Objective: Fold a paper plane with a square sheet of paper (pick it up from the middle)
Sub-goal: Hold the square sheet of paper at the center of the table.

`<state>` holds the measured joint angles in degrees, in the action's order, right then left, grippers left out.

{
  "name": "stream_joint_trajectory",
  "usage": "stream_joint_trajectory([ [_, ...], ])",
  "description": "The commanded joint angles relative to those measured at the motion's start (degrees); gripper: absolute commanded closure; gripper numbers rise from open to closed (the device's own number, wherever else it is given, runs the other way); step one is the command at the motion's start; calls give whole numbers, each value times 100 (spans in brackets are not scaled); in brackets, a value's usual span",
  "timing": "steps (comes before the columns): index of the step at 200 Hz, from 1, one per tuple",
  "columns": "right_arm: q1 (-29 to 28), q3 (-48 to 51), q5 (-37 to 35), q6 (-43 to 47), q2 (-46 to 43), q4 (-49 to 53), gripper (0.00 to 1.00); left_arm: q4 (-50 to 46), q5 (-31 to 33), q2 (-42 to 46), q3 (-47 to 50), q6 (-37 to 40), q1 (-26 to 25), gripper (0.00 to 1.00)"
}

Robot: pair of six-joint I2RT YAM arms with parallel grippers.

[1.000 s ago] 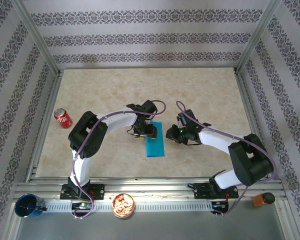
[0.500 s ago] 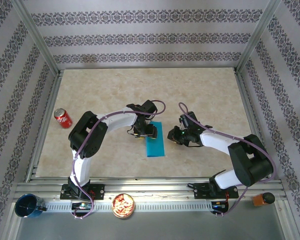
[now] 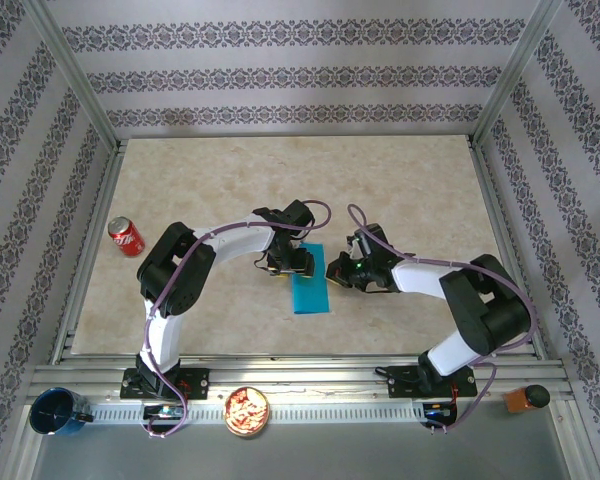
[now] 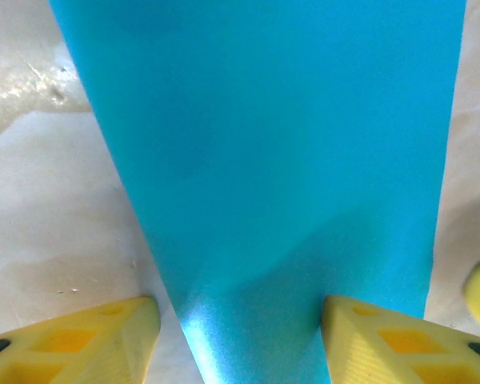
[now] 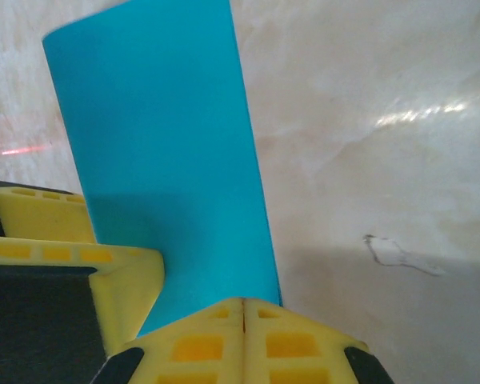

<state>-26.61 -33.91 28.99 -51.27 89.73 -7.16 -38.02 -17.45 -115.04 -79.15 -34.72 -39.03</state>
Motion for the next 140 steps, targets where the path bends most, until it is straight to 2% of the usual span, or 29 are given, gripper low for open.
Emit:
stream_joint_trajectory([
  [1, -89, -148, 115, -67, 137, -256, 100, 316, 48, -449, 168, 35, -114, 42],
  [68, -298, -470, 38, -54, 505, -209, 100, 271, 75, -440, 129, 53, -116, 42],
  [140, -336, -341, -480, 237, 899, 424, 100, 323, 0, -401, 93, 18, -114, 42],
])
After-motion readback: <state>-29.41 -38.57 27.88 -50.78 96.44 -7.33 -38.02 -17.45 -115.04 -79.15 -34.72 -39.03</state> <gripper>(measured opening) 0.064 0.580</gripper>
